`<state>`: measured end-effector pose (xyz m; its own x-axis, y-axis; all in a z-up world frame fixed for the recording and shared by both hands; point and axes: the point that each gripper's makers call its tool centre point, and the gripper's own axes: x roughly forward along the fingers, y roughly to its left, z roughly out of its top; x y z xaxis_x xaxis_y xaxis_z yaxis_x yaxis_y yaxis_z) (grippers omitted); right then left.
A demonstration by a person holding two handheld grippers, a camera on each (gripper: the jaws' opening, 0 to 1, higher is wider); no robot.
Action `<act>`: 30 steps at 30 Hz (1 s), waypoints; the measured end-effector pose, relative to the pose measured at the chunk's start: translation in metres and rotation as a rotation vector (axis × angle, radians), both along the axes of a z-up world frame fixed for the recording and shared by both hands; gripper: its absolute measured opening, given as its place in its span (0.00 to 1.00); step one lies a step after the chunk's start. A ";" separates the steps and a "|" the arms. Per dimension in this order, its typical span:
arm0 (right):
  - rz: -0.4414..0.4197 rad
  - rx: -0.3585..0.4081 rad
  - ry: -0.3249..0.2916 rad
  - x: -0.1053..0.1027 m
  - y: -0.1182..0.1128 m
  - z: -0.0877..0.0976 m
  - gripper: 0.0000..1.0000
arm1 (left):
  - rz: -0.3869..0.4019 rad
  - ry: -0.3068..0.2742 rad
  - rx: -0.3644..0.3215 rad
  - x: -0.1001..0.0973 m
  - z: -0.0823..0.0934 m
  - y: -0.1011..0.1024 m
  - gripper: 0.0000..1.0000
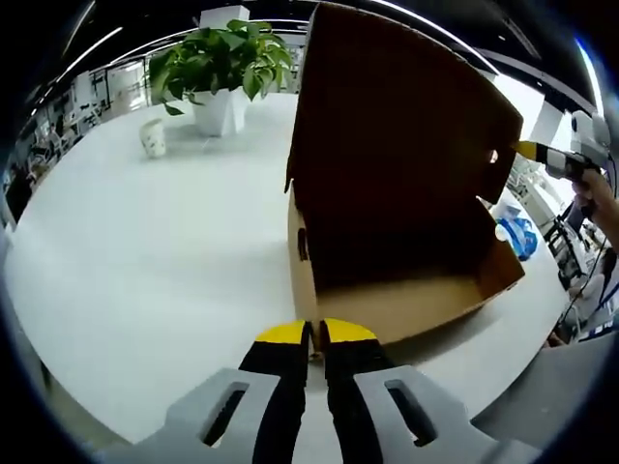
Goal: Operate the shoe box by opening the lid, removing the specified soft item, and placing it in the target area until the item is outside and the box remains undamaged.
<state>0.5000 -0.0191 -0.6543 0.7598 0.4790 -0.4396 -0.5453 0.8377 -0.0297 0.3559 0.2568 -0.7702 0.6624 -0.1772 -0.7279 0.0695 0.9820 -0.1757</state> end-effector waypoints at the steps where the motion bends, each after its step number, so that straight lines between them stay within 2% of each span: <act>1: 0.000 0.002 -0.002 -0.002 0.000 0.000 0.00 | 0.000 -0.001 0.000 0.000 0.000 0.000 0.03; 14: 0.003 0.013 -0.004 -0.037 -0.003 -0.011 0.00 | -0.011 -0.008 0.003 0.000 0.000 0.000 0.03; 30: -0.018 0.031 0.011 -0.064 -0.009 -0.025 0.00 | -0.064 -0.042 0.037 0.004 0.003 -0.003 0.05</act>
